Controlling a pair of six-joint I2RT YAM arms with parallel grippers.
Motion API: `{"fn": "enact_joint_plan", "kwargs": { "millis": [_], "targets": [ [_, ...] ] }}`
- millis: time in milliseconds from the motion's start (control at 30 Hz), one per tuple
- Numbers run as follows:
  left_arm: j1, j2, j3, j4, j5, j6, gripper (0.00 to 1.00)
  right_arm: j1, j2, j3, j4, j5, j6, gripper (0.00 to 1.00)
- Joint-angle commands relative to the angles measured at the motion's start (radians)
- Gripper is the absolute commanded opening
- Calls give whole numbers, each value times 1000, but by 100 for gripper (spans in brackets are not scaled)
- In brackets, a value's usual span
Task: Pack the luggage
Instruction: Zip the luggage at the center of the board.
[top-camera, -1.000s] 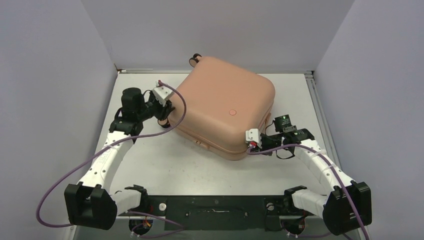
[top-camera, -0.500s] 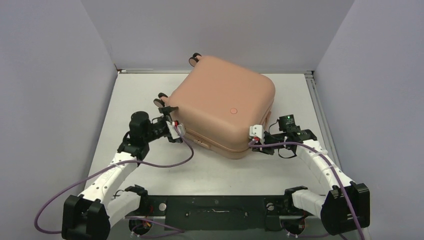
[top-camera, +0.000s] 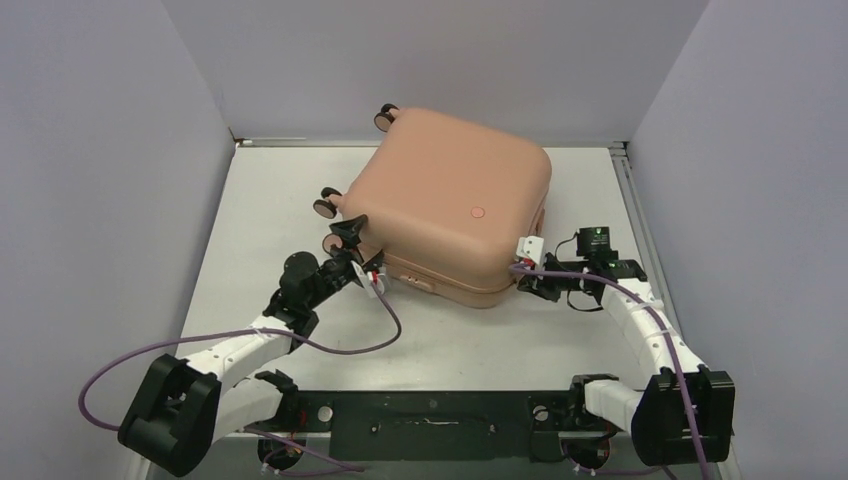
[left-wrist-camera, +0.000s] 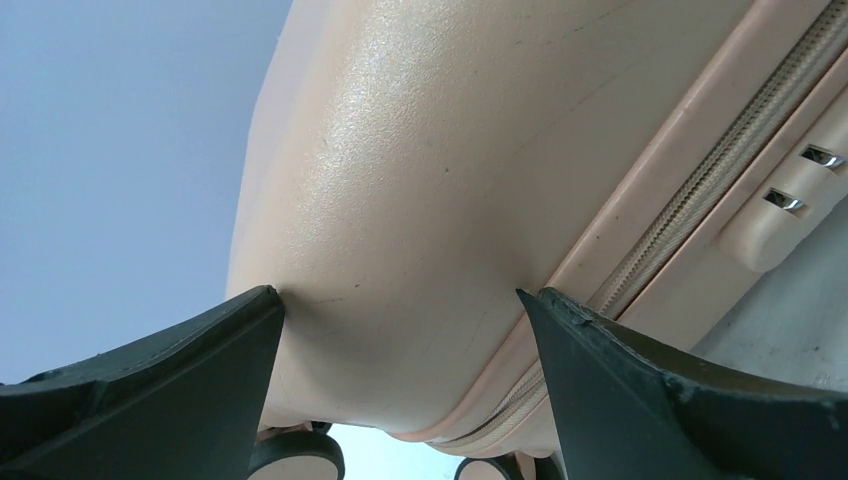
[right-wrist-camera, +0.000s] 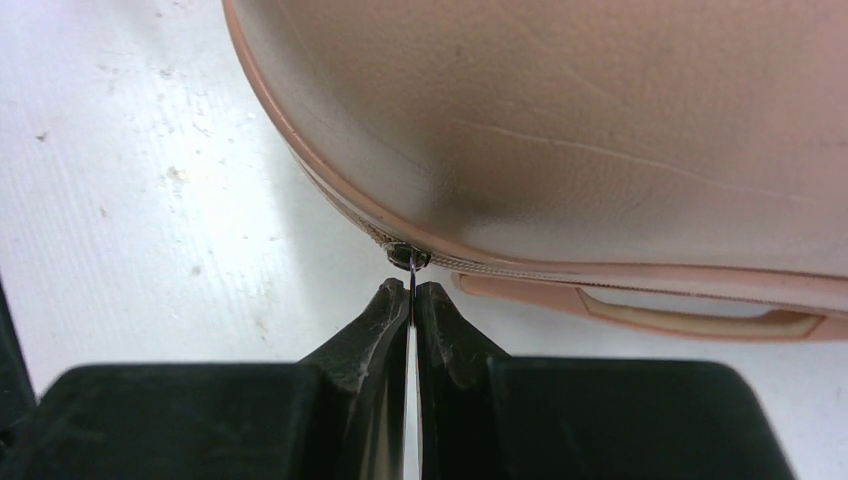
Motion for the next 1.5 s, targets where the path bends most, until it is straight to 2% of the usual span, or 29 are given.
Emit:
{"fn": "enact_joint_plan", "kwargs": {
  "millis": [0, 167, 300, 400, 533, 733, 1033, 1200, 1267, 1333, 1467],
  "targets": [
    [-95, 60, 5, -27, -87, -45, 96, -85, 11, 44, 120, -58, -35, 5],
    [-265, 167, 97, -23, -271, -113, 96, -216, 74, 97, 31, -84, -169, 5],
    [-342, 245, 159, -25, -384, -134, 96, -345, 144, 154, -91, -102, -316, 5],
    [-383, 290, 184, -27, -434, -143, 96, -387, 173, 189, -218, -106, -461, 5],
    [-421, 356, 249, -79, -507, -202, 96, -353, 131, 176, -337, -106, -567, 5],
    [-469, 451, 328, -107, -613, -251, 96, -192, 28, 75, -264, -43, -469, 5],
    [-490, 492, 362, -135, -621, -315, 96, -136, 24, 130, -342, -115, -477, 5],
    [-444, 400, 361, -144, -624, -339, 96, -172, 28, 125, -260, -106, -420, 5],
    [-371, 310, 375, -208, -546, -384, 96, -194, 35, 129, -265, -112, -426, 5],
    [-249, 205, 404, -277, -432, -455, 96, -220, 40, 135, -273, -116, -440, 5],
    [-59, 157, 515, -360, -398, -529, 96, -257, 55, 161, -308, -131, -472, 5]
  ]
}}
